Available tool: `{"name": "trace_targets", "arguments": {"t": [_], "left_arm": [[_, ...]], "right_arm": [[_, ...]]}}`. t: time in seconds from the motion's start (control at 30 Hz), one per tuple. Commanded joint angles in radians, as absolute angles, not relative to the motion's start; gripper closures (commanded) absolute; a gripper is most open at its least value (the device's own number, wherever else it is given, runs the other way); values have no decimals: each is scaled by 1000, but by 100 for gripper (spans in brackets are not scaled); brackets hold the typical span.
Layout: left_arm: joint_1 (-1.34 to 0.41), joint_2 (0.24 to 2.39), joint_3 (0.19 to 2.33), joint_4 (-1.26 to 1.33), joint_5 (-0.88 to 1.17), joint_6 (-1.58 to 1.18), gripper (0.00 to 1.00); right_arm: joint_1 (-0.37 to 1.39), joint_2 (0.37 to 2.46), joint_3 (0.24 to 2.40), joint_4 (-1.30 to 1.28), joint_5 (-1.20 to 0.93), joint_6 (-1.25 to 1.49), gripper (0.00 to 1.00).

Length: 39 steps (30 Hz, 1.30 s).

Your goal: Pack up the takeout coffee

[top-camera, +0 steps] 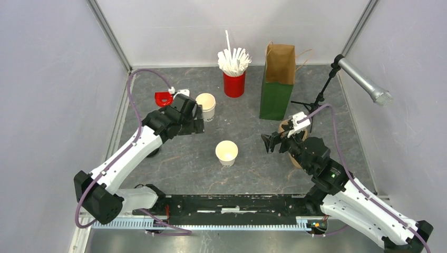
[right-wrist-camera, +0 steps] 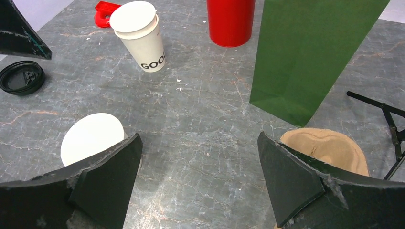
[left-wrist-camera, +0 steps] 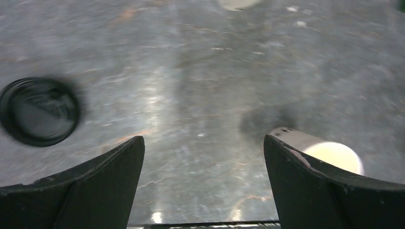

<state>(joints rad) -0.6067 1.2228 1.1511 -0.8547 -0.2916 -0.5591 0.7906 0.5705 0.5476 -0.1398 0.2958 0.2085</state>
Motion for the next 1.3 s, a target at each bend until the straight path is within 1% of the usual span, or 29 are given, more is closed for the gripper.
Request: {"name": "trace_targets", "arguments": {"t": [0.0, 0.07, 0.13, 0.23, 0.3, 0.33, 0.47, 0.6, 0.83, 1.13, 1.27], "left_arm": [[-481, 1216, 1148, -973, -473, -505, 1], [-372, 1222, 1126, -972, -406, -469, 10], [-300, 1232, 1103, -958, -400, -439, 26], [-239, 1269, 1063, -906, -423, -402, 35], [-205, 1316, 1039, -865, -419, -383, 44], [-187, 1348, 1029, -848, -415, -375, 46], [-108, 1474, 1026, -822, -368, -352, 52], [-36, 1536, 1042, -801, -305, -332, 54], [-2, 1636, 1076, -799, -288, -313, 65], [28, 1661, 1083, -799, -273, -308, 73], [29, 1663, 1087, -803, -266, -308, 80]], "right_arm": [[790, 529, 511, -93, 277, 198, 2], [790, 511, 492, -72, 256, 200, 2], [790, 500, 478, -51, 239, 201, 2], [790, 491, 467, -28, 220, 203, 2], [790, 491, 465, -13, 202, 196, 2], [790, 492, 466, -8, 194, 190, 2], [790, 503, 478, -8, 191, 166, 2], [790, 512, 476, 5, 193, 156, 2], [790, 520, 464, 59, 179, 168, 2], [790, 529, 462, 69, 175, 166, 2], [790, 532, 461, 69, 171, 169, 2]]}}
